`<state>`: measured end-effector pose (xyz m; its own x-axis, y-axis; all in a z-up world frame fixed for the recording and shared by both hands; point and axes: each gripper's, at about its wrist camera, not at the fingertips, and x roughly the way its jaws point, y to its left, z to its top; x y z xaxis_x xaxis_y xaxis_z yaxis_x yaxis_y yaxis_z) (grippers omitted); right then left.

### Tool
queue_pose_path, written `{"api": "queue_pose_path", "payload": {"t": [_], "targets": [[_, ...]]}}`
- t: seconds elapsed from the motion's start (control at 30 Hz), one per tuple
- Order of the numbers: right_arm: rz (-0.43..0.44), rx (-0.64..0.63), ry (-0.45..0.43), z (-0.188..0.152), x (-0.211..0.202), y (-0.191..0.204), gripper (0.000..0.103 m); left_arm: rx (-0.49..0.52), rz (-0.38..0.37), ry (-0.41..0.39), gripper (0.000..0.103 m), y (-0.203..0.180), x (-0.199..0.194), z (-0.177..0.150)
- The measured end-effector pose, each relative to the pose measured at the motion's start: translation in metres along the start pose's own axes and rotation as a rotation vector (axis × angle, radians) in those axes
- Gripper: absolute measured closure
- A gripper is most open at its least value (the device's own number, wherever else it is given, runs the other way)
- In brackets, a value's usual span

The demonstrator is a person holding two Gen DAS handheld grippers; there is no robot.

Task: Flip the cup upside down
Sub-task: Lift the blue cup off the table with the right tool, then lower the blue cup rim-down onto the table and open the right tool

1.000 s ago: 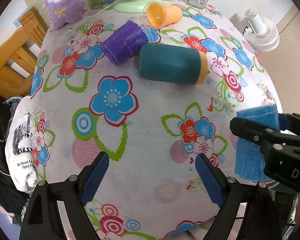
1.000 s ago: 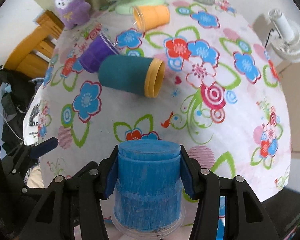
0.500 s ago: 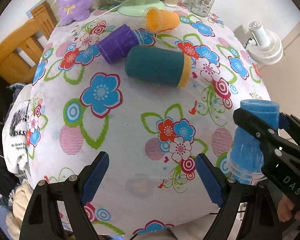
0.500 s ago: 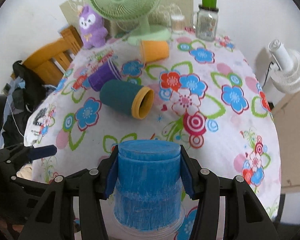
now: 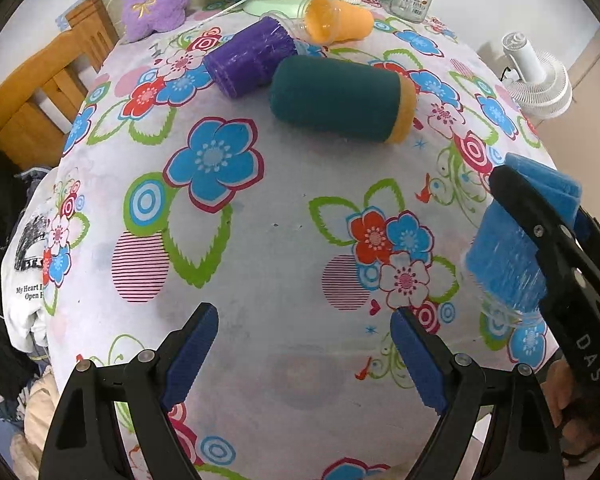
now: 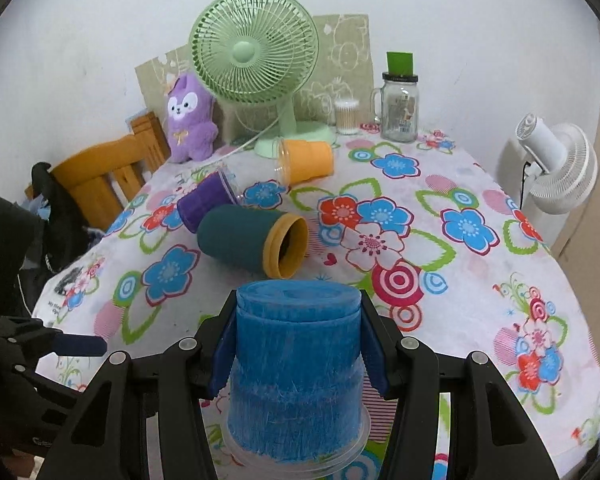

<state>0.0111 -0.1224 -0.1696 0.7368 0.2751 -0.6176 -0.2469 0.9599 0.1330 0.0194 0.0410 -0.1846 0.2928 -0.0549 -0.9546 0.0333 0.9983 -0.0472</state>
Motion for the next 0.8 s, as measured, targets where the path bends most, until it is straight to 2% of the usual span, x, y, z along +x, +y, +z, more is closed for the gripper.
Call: {"api": "queue_pose_path", "payload": {"t": [0.07,0.13,0.43,0.63,0.7,0.77,0.8], "targets": [[-0.003,0.008,-0.063,-0.006,-0.004,0.002,0.047,0.005,-0.005,-0.015,0.013,0.002,0.002,-0.002],[-0.016,-0.005,-0.085,-0.011,-0.003,0.006,0.047,0.015,-0.008,-0.030,0.013,0.003,0.005,-0.003],[-0.042,-0.035,-0.113,-0.031,0.003,0.018,0.047,0.041,-0.022,-0.059,0.013,0.007,0.016,-0.010],[-0.059,-0.025,-0.101,-0.039,0.001,0.020,0.044,0.059,-0.037,-0.058,0.013,0.010,0.018,-0.017],[-0.066,-0.015,-0.081,-0.040,0.001,0.020,0.039,0.070,-0.038,-0.046,0.013,0.009,0.019,-0.019],[-0.072,0.026,-0.055,-0.042,0.001,0.017,0.023,0.079,-0.043,-0.039,0.013,0.009,0.020,-0.022],[-0.074,0.040,-0.048,-0.042,0.001,0.016,0.020,0.082,-0.049,-0.036,0.013,0.009,0.019,-0.023]]}}
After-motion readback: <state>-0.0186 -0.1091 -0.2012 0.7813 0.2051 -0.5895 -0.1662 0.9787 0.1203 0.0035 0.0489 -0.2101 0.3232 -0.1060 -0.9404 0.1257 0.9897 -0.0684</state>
